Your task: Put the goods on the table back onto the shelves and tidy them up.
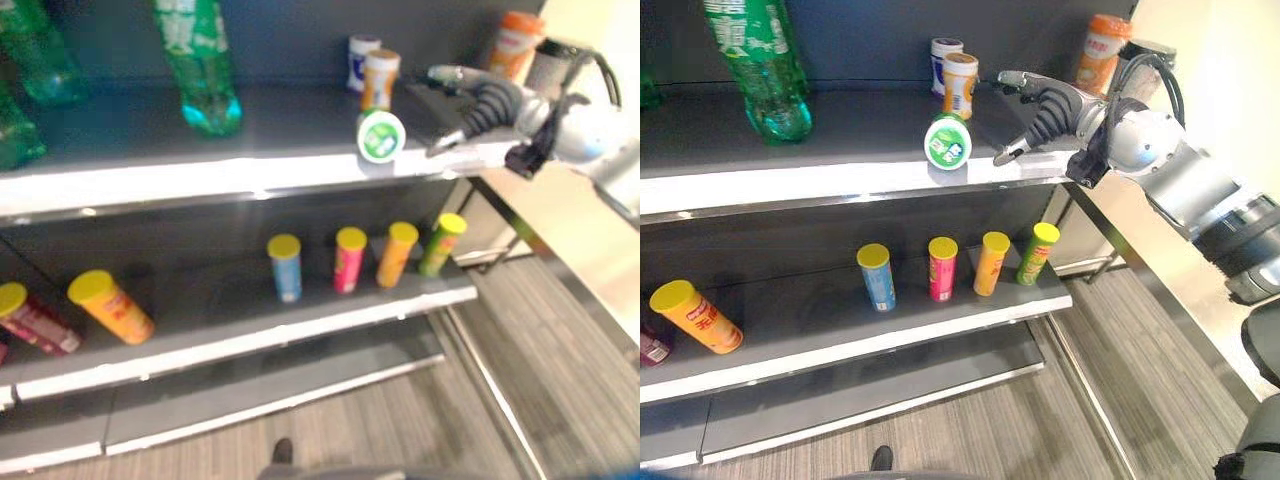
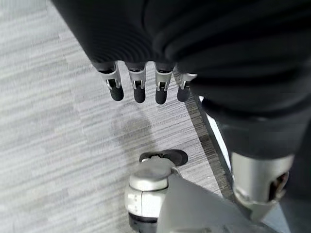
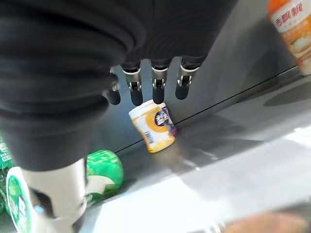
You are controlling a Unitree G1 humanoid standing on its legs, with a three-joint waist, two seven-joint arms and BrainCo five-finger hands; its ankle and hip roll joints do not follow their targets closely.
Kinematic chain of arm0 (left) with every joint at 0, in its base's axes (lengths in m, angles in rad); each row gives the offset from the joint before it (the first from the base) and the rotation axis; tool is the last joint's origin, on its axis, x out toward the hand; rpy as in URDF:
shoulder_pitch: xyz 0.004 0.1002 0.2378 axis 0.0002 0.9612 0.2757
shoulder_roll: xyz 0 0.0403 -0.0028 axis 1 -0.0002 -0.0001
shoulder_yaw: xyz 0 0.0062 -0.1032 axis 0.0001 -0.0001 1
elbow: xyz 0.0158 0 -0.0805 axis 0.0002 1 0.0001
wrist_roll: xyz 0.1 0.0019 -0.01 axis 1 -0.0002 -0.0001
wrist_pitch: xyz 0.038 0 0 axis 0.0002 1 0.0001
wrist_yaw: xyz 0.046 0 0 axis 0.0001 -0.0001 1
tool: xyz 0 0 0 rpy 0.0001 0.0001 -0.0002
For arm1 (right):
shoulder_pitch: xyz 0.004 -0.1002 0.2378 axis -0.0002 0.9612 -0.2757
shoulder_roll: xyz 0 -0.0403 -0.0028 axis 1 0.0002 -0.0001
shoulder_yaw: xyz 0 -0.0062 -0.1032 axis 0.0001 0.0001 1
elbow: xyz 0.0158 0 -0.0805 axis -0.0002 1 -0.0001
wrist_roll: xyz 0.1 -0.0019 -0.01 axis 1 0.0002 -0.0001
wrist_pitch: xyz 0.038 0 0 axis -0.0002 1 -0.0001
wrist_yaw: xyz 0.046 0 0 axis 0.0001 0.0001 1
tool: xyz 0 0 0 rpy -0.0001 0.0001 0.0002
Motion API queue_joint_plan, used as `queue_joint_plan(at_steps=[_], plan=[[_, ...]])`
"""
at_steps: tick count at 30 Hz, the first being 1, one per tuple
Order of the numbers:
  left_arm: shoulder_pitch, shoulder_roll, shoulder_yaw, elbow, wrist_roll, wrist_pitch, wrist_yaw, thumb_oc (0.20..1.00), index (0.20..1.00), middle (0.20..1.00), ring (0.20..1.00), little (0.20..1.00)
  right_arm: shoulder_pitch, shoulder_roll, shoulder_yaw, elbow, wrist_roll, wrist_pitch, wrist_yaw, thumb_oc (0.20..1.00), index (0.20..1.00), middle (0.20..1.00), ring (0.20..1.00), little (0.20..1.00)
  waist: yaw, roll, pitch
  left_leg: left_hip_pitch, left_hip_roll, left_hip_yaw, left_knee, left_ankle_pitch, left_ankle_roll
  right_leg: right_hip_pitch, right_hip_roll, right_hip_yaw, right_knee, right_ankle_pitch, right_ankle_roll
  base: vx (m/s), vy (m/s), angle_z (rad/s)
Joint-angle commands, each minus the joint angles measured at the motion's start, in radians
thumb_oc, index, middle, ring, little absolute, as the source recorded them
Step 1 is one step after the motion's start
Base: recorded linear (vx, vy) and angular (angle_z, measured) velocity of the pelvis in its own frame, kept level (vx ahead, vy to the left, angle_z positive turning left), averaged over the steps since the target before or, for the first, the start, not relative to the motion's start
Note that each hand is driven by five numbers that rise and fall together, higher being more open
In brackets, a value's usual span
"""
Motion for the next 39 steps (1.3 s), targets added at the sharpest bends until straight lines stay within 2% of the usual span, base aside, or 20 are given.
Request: queue_joint_plan(at_steps=[1, 6, 10, 12, 13, 16, 18, 19, 20, 21, 23, 30, 39], plan=[[-0.07, 0.023, -0.007, 0.051, 0.008, -0.007, 0.021, 1.0, 1.0, 1.0, 1.0, 1.0, 0.004, -0.064, -0.06, 0.01, -0.061, -0.038, -0.065, 1.0, 1.0, 1.0, 1.0, 1.0, 0.019, -0.005, -0.013, 0.019, -0.002, -0.009, 0.001, -0.087, -0.023, 0.003, -0.004, -0.012, 0.007, -0.016, 0.035, 0.0, 0.0, 0.0], [-0.078, 0.009, 0.012, 0.044, 0.026, -0.005, 0.035, 1.0, 1.0, 1.0, 1.0, 1.0, 0.164, -0.137, -0.218, -0.112, -0.15, -0.049, -0.083, 1.0, 1.0, 1.0, 1.0, 1.0, 0.002, 0.007, -0.015, 0.025, 0.001, -0.004, 0.001, -0.093, -0.02, 0.008, -0.009, -0.011, 0.007, -0.018, 0.037, 0.01, -0.006, -0.02], [-0.087, 0.007, 0.013, 0.04, 0.038, -0.002, 0.046, 1.0, 1.0, 1.0, 1.0, 1.0, 0.281, -0.136, -0.347, -0.185, -0.213, -0.052, -0.108, 1.0, 1.0, 1.0, 1.0, 1.0, -0.002, 0.01, -0.015, 0.03, 0.001, -0.004, 0.001, -0.096, -0.018, 0.011, -0.01, -0.007, 0.007, -0.018, 0.037, 0.0, -0.001, -0.01], [-0.095, -0.007, 0.011, 0.036, 0.057, 0.003, 0.062, 1.0, 1.0, 1.0, 1.0, 1.0, 0.372, -0.083, -0.466, -0.255, -0.302, -0.062, -0.151, 1.0, 1.0, 1.0, 1.0, 1.0, -0.01, 0.021, -0.015, 0.034, 0.0, -0.002, 0.001, -0.1, -0.014, 0.014, -0.011, -0.004, 0.007, -0.021, 0.036, 0.0, -0.001, -0.02], [-0.095, -0.004, 0.01, 0.036, 0.057, 0.003, 0.063, 1.0, 1.0, 1.0, 1.0, 1.0, 0.385, -0.082, -0.478, -0.26, -0.304, -0.06, -0.15, 1.0, 1.0, 1.0, 1.0, 1.0, -0.008, 0.019, -0.015, 0.035, 0.0, -0.002, 0.001, -0.1, -0.014, 0.015, -0.011, -0.004, 0.007, -0.021, 0.036, 0.0, 0.0, 0.0], [-0.108, -0.02, 0.011, 0.029, 0.075, 0.01, 0.089, 1.0, 1.0, 1.0, 1.0, 1.0, 0.495, 0.036, -0.597, -0.344, -0.451, -0.064, -0.195, 1.0, 1.0, 1.0, 1.0, 1.0, -0.009, 0.028, -0.013, 0.039, 0.0, -0.001, 0.001, -0.104, -0.007, 0.019, -0.011, 0.0, 0.007, -0.026, 0.033, -0.01, -0.007, -0.07], [-0.115, -0.029, 0.011, 0.026, 0.086, 0.015, 0.104, 1.0, 1.0, 1.0, 1.0, 1.0, 0.539, 0.118, -0.631, -0.385, -0.554, -0.068, -0.222, 1.0, 1.0, 1.0, 1.0, 1.0, -0.007, 0.032, -0.013, 0.039, -0.001, -0.002, 0.001, -0.105, -0.003, 0.021, -0.011, 0.001, 0.007, -0.027, 0.032, -0.02, -0.002, -0.01], [-0.121, -0.039, 0.009, 0.022, 0.094, 0.018, 0.113, 1.0, 1.0, 1.0, 1.0, 1.0, 0.563, 0.186, -0.639, -0.404, -0.619, -0.063, -0.233, 1.0, 1.0, 1.0, 1.0, 1.0, -0.006, 0.035, -0.011, 0.036, -0.002, -0.003, 0.001, -0.097, 0.0, 0.019, -0.011, 0.001, 0.007, -0.021, 0.029, 0.0, 0.0, 0.0], [-0.12, -0.038, 0.009, 0.022, 0.095, 0.018, 0.113, 1.0, 1.0, 1.0, 1.0, 1.0, 0.565, 0.187, -0.64, -0.405, -0.62, -0.063, -0.232, 1.0, 1.0, 1.0, 1.0, 1.0, -0.006, 0.034, -0.013, 0.041, -0.002, -0.004, 0.001, -0.106, 0.0, 0.023, -0.011, 0.001, 0.007, -0.028, 0.03, -0.04, 0.007, 0.0], [-0.121, -0.047, 0.013, 0.019, 0.099, 0.018, 0.121, 1.0, 1.0, 1.0, 1.0, 1.0, 0.585, 0.239, -0.641, -0.426, -0.678, -0.068, -0.246, 1.0, 1.0, 1.0, 1.0, 1.0, -0.004, 0.038, -0.01, 0.039, -0.003, -0.004, 0.001, -0.098, 0.002, 0.021, -0.011, -0.001, 0.007, -0.022, 0.028, 0.0, 0.0, 0.0], [-0.121, -0.049, 0.017, 0.019, 0.105, 0.02, 0.124, 1.0, 1.0, 1.0, 1.0, 1.0, 0.597, 0.274, -0.64, -0.436, -0.721, -0.069, -0.257, 1.0, 1.0, 1.0, 1.0, 1.0, -0.002, 0.039, -0.01, 0.037, -0.004, -0.005, 0.001, -0.098, 0.004, 0.02, -0.011, -0.001, 0.007, -0.023, 0.027, -0.03, 0.009, 0.04], [-0.116, -0.055, 0.027, 0.02, 0.118, 0.02, 0.13, 1.0, 1.0, 1.0, 1.0, 1.0, 0.615, 0.343, -0.618, -0.454, -0.782, -0.068, -0.27, 1.0, 1.0, 1.0, 1.0, 1.0, 0.004, 0.039, -0.009, 0.038, -0.007, -0.007, 0.001, -0.098, 0.007, 0.021, -0.012, -0.003, 0.007, -0.023, 0.024, -0.01, 0.004, 0.02], [-0.121, -0.061, 0.013, 0.013, 0.128, 0.023, 0.156, 1.0, 1.0, 1.0, 1.0, 1.0, 0.557, 0.453, -0.562, -0.39, -0.891, -0.031, -0.323, 1.0, 1.0, 1.0, 1.0, 1.0, 0.017, 0.042, -0.009, 0.04, -0.01, -0.011, 0.001, -0.099, 0.012, 0.024, -0.014, -0.005, 0.007, -0.023, 0.021, 0.0, 0.0, 0.0]])
